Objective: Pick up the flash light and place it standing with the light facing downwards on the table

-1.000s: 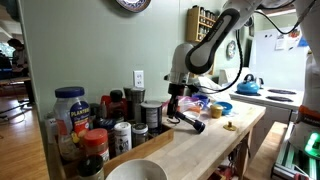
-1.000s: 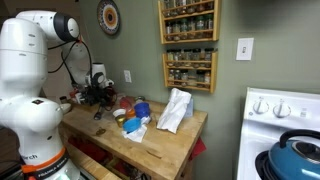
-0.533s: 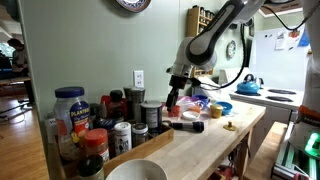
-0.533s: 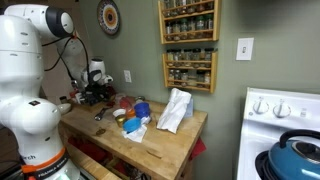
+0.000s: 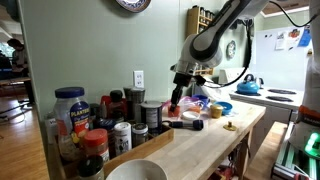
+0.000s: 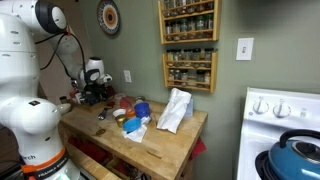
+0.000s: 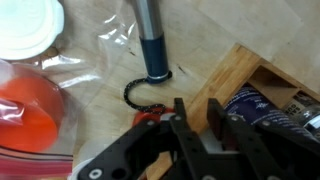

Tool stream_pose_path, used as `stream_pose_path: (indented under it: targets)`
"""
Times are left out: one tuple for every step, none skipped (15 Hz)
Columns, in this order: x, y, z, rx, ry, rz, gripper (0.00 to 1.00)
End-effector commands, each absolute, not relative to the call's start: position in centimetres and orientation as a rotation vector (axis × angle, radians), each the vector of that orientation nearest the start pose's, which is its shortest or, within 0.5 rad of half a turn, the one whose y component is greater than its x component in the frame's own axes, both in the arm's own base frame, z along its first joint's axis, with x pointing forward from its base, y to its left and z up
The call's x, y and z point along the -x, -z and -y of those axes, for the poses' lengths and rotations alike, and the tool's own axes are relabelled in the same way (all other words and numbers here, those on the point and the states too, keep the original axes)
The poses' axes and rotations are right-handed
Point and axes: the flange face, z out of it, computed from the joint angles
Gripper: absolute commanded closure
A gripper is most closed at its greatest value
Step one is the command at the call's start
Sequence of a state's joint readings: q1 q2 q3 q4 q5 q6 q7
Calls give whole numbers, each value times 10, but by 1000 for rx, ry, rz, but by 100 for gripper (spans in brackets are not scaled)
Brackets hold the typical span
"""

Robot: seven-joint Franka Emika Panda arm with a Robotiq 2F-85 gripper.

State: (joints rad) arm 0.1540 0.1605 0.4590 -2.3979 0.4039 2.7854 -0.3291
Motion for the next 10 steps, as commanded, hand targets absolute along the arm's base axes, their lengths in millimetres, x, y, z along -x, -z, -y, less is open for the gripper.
stream_pose_path:
  targets:
    - [-427, -254, -284, 2768, 228, 815, 37]
    - [-427, -250, -283, 2785, 217, 820, 30]
    - [-427, -245, -285, 2788, 201, 831, 23]
    - [-427, -239, -286, 2797, 178, 846, 14]
    - [-427, -235, -286, 2806, 162, 857, 8]
    - [-427, -230, -289, 2806, 146, 873, 0]
    - [-426, -226, -292, 2803, 139, 890, 0]
    - [-425, -223, -295, 2800, 138, 911, 0]
    - [-425, -220, -298, 2800, 138, 932, 0]
    - [-424, -217, -302, 2796, 135, 957, 0]
